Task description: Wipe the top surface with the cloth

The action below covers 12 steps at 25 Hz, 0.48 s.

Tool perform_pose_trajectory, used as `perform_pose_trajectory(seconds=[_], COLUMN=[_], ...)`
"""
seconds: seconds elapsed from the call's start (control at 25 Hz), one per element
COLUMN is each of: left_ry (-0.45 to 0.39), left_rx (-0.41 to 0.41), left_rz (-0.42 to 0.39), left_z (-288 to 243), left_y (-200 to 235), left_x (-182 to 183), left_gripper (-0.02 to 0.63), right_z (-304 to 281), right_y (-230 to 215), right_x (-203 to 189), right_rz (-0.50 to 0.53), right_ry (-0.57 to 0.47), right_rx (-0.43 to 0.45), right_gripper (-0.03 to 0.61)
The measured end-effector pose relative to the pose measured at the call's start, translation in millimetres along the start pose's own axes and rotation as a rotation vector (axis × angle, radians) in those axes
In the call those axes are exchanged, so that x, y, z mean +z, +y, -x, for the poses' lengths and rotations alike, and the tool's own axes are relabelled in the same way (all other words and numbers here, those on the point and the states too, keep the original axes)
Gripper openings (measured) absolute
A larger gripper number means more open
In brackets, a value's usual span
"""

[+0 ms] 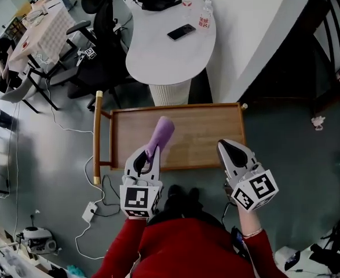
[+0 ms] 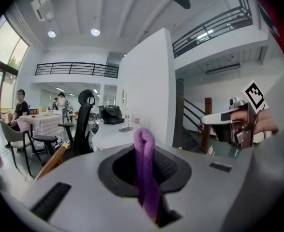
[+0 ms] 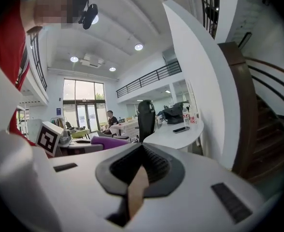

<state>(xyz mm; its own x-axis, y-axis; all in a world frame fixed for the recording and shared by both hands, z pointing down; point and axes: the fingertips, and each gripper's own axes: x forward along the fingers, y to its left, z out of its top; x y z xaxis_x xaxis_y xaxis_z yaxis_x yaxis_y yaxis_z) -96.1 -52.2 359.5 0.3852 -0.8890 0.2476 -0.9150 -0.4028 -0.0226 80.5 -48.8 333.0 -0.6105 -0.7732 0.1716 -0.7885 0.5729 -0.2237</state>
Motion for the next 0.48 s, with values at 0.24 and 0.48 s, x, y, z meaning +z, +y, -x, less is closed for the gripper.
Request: perform_pose_trajectory(seconds=[0.24, 0.48], left_ry=[-0.049, -0.080], left_rx=[-0.070, -0.113], left_rz=[0.034, 0.030], left_z=[-3.1, -8.9], left_y=[-32.6, -50.5], left_x=[19.3, 35.3], left_gripper=[0.050, 0.049], right_z=[21.8, 31.0], right_y=[3.0, 11.3], right_x=[12.9, 17.0], right_rz=[0.054, 0.112], right_ry=[-0.030, -0.046], right_rx=[-0.027, -0.024], right_gripper=[0.005, 0.005])
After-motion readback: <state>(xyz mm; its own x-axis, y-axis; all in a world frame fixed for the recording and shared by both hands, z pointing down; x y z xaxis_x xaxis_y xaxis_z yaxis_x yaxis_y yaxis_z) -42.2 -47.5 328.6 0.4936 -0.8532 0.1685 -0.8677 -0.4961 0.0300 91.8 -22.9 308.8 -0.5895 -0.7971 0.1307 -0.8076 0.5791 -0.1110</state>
